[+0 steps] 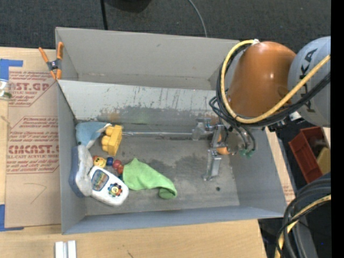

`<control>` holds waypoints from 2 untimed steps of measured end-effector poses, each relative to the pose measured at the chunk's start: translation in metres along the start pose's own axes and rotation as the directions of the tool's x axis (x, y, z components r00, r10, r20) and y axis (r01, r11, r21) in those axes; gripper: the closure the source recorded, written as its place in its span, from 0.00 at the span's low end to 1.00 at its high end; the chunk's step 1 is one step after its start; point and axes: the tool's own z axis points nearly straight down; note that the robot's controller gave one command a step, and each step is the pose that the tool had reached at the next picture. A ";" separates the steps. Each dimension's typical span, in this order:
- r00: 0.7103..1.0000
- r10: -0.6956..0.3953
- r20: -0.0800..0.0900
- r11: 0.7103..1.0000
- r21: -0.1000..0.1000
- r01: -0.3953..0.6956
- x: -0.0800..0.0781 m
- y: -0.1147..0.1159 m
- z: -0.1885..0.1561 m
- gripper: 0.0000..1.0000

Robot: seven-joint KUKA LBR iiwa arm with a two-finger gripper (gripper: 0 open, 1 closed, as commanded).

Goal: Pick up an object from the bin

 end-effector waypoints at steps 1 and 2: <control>1.000 0.000 0.008 1.000 0.000 0.000 -0.001 0.000 -0.005 0.00; 1.000 -0.012 0.012 1.000 0.000 0.012 0.011 0.033 0.041 0.00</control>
Offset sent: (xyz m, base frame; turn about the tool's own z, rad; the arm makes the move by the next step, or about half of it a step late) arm -0.0237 0.0606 -0.0804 -0.0270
